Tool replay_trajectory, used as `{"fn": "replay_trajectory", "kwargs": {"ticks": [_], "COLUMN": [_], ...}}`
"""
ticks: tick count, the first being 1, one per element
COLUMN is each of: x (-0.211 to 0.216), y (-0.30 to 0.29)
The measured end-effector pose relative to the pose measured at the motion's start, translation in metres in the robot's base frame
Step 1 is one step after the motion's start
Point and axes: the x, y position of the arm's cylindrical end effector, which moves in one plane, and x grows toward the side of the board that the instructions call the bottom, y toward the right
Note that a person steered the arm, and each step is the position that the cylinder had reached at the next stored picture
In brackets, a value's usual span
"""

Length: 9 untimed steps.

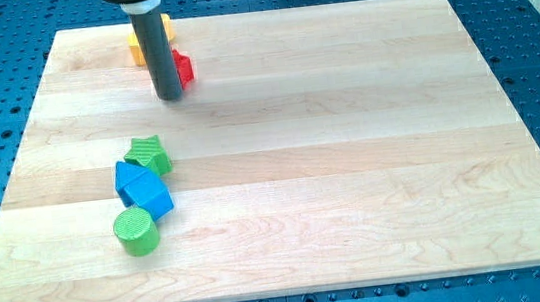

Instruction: Separate the yellow blocks from the red blocks

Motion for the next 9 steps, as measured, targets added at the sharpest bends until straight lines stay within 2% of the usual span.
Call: {"fn": "replay_trajectory", "kwargs": {"ticks": [1, 2, 3, 4, 5, 6, 7, 8, 9], "x": [-0.019, -0.004, -0.036, -0.086, -0.133, -0.144, -0.141, -0.1, -0.122], "y": [0.006, 0.038, 0.097, 0.119, 0.045, -0.017, -0.049, -0.048, -0.066]}}
